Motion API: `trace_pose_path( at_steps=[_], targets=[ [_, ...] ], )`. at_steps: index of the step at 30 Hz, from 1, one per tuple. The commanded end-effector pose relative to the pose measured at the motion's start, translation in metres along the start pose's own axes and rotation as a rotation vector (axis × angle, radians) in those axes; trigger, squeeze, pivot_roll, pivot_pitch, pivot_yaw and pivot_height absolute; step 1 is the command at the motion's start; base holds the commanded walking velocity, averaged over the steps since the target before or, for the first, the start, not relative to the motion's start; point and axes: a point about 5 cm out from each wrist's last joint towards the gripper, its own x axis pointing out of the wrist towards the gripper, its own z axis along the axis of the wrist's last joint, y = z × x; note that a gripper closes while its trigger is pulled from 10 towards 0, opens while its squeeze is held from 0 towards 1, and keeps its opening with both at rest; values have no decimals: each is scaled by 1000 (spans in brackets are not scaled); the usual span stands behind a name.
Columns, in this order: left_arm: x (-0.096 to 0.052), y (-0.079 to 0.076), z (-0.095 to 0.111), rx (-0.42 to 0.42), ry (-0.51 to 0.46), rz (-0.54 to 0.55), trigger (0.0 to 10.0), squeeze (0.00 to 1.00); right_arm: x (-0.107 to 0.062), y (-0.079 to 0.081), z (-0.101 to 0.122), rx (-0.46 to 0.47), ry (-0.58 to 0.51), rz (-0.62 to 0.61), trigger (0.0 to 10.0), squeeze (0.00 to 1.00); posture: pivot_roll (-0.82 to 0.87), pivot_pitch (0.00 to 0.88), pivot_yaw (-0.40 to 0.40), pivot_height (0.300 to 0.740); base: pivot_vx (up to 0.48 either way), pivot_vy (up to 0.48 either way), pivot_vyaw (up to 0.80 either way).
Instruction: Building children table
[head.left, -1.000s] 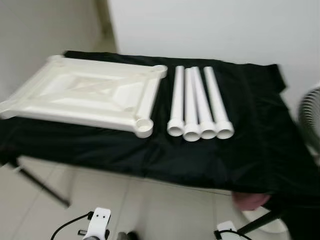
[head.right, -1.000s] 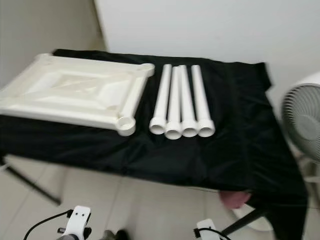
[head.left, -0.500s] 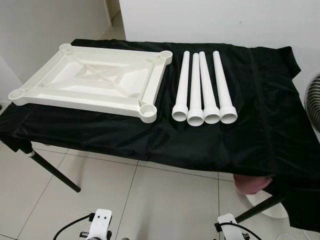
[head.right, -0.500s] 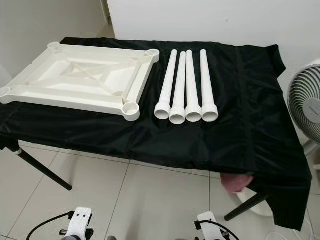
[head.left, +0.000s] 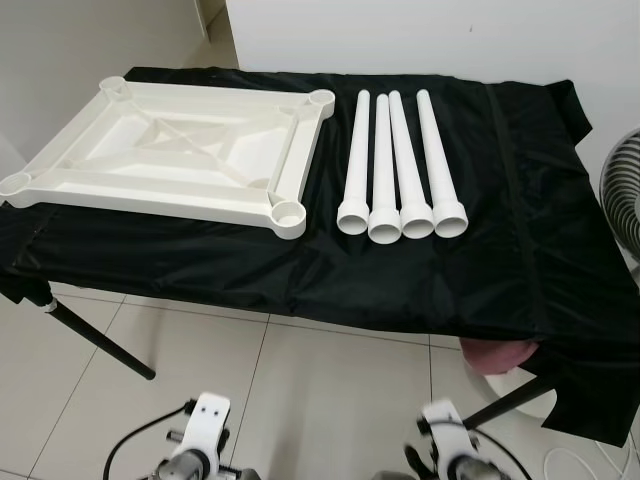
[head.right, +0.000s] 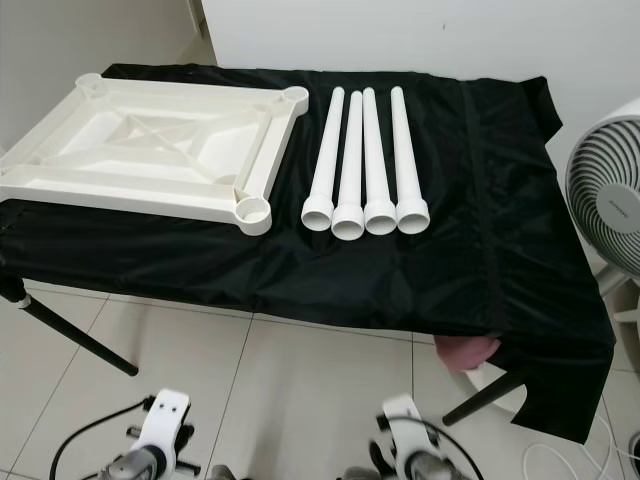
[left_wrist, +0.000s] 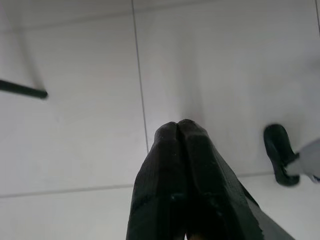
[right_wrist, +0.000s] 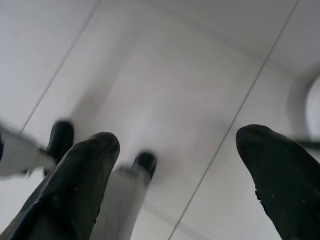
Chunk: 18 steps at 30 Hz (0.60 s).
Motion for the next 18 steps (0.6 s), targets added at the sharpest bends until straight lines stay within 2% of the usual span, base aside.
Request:
trace_pose_path(
  at_steps=[1, 2, 3, 4, 5, 9, 10, 12, 13, 14, 15, 18],
  targets=[
    [-3, -6, 0, 23, -9, -195, 10000, 0, -1, 1, 0, 14, -14, 36, 10000, 0, -115, 116, 78, 740, 0, 0, 0],
    [-1, -5, 9, 42, -49, -221, 10000, 0, 2, -2, 14, -6, -73, 69, 10000, 0, -112, 113, 78, 740, 0, 0, 0],
    [0, -5, 17, 59, -85, -248, 10000, 137, 4, -3, 26, -15, -124, 110, 10000, 31, -112, 112, 78, 740, 0, 0, 0],
    [1, -5, 22, 70, -108, -264, 10000, 137, 5, -3, 34, -22, -155, 138, 10000, 31, -112, 112, 78, 740, 0, 0, 0],
    [1, -5, 26, 80, -126, -281, 10000, 1000, 5, -3, 40, -27, -184, 173, 10000, 1000, -112, 112, 78, 740, 0, 0, 0],
    [2, -8, 30, 104, -143, -312, 10000, 1000, 5, 1, 48, -68, -228, 222, 10000, 1000, -114, 108, 79, 740, 0, 0, 0],
    [2, -12, 33, 126, -160, -340, 10000, 976, 5, 6, 52, -80, -251, 283, 10000, 949, -115, 111, 78, 740, 0, 0, 0],
    [2, -12, 33, 126, -160, -340, 10000, 976, 5, 6, 52, -80, -251, 283, 10000, 949, -115, 111, 78, 740, 0, 0, 0],
    [1, -15, 36, 151, -182, -372, 10000, 0, 4, 10, 54, -100, -270, 345, 10000, 0, -114, 115, 79, 740, 0, 0, 0],
    [0, -18, 39, 168, -206, -417, 10000, 0, 2, 14, 57, -135, -288, 411, 10000, 0, -113, 117, 78, 740, 0, 0, 0],
    [0, -18, 39, 168, -206, -417, 10000, 0, 2, 14, 57, -135, -288, 411, 10000, 0, -113, 117, 78, 740, 0, 0, 0],
    [-10, -19, 51, 195, -287, -551, 10000, 0, -8, 19, 61, -231, -303, 621, 10000, 0, -110, 123, 77, 740, 0, 0, 0]
  ],
)
